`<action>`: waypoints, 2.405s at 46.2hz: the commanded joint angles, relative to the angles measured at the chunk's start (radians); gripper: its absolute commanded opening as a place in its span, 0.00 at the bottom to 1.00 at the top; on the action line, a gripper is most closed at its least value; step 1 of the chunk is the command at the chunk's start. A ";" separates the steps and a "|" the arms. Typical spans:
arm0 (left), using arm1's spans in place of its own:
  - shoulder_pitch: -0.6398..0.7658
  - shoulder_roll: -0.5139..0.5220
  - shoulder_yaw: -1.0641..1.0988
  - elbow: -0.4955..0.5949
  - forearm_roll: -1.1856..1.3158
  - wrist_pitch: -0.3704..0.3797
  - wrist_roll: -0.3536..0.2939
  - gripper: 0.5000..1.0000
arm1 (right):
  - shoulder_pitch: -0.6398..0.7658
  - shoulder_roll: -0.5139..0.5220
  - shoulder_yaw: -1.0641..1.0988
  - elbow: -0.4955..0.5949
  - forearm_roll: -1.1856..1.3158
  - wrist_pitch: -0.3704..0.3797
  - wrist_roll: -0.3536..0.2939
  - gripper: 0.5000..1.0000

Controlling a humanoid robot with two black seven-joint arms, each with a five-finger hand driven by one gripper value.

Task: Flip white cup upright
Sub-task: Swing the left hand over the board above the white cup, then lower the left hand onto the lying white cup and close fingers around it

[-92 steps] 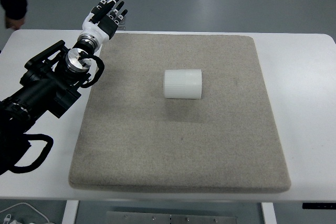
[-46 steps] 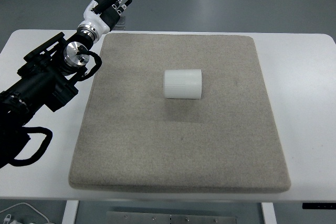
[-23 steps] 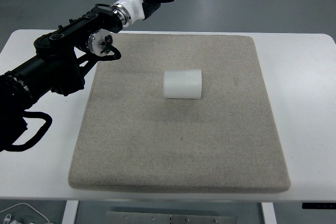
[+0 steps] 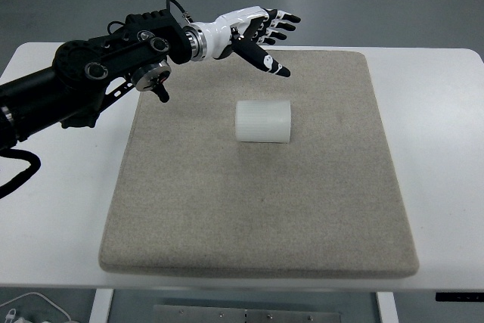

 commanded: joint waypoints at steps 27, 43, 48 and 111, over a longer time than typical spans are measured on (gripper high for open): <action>-0.145 0.080 0.232 -0.228 0.134 -0.005 0.171 0.98 | 0.000 0.000 0.000 0.000 0.000 0.000 0.000 0.86; -0.157 0.024 0.301 -0.217 0.148 0.007 0.189 0.98 | 0.000 0.000 0.000 0.000 0.000 0.000 0.000 0.86; -0.154 0.009 0.307 -0.212 0.150 0.007 0.189 0.98 | 0.000 0.000 0.000 0.000 0.000 0.000 0.000 0.86; -0.148 -0.071 0.370 -0.111 0.222 -0.003 0.185 0.92 | 0.000 0.000 0.000 0.000 0.000 0.000 0.000 0.86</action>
